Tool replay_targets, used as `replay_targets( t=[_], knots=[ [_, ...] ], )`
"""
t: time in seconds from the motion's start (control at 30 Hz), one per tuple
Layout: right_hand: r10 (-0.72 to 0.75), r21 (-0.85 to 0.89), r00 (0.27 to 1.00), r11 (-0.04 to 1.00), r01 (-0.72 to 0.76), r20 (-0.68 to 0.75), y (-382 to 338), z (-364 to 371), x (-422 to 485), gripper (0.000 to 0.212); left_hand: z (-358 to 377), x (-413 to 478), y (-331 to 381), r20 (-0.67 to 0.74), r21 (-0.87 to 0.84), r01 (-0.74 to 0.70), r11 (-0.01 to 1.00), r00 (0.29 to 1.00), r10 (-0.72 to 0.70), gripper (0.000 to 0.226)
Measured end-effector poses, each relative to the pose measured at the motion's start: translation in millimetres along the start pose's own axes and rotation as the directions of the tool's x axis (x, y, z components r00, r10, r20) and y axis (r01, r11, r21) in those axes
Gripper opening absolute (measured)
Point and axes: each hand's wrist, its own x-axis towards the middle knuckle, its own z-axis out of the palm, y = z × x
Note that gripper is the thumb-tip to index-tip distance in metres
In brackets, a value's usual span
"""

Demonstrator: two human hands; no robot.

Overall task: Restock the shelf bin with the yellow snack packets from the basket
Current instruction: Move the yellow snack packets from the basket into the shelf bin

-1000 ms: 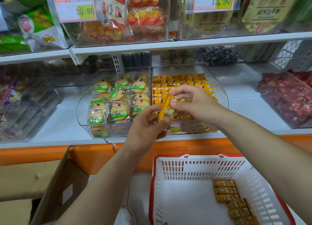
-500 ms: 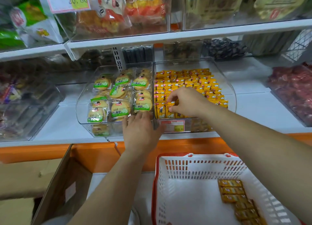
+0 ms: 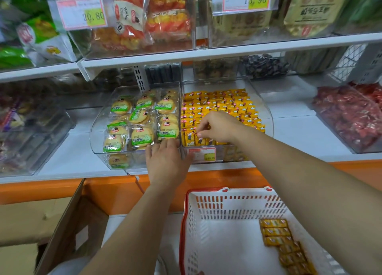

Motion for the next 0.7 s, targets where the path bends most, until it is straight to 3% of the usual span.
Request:
replay_targets(
  t=[0.23, 0.37, 0.47, 0.57, 0.63, 0.7],
  knots=[
    [0.033, -0.038, 0.999, 0.999, -0.034, -0.019, -3.7, 9.5, -3.6, 0.013, -9.3, -0.2, 3.3, 0.055, -0.041, 0.025, 0.999, 0.998, -0.023, 0.049],
    [0.038, 0.026, 0.976, 0.999, -0.033, -0.214, 2.3, -6.9, -38.8, 0.027, -30.1, -6.8, 13.1, -0.029, -0.297, 0.008, 0.955, 0.999, -0.017, 0.043],
    [0.054, 0.159, 0.937, 0.987, 0.002, -0.345, 23.2, -17.7, -91.0, 0.023, -40.7, -29.3, 32.2, -0.045, -0.375, -0.127, 0.918, 0.992, 0.119, 0.035],
    [0.162, 0.266, 0.924, 0.962, -0.069, -0.346, 63.2, -16.0, -147.1, 0.015, -25.8, -60.5, 50.8, 0.173, -0.435, -0.174, 0.883, 0.947, 0.272, 0.022],
    [0.284, 0.353, 0.905, 0.921, -0.165, -0.316, 95.2, -2.0, -178.3, 0.016, -1.2, -77.2, 60.7, 0.36, -0.372, -0.208, 0.904, 0.866, 0.347, 0.025],
    [0.399, 0.428, 0.882, 0.863, -0.269, -0.249, 127.5, 19.8, -204.3, 0.016, 30.3, -90.1, 70.0, 0.512, -0.308, -0.197, 0.931, 0.79, 0.336, 0.03]
  ],
)
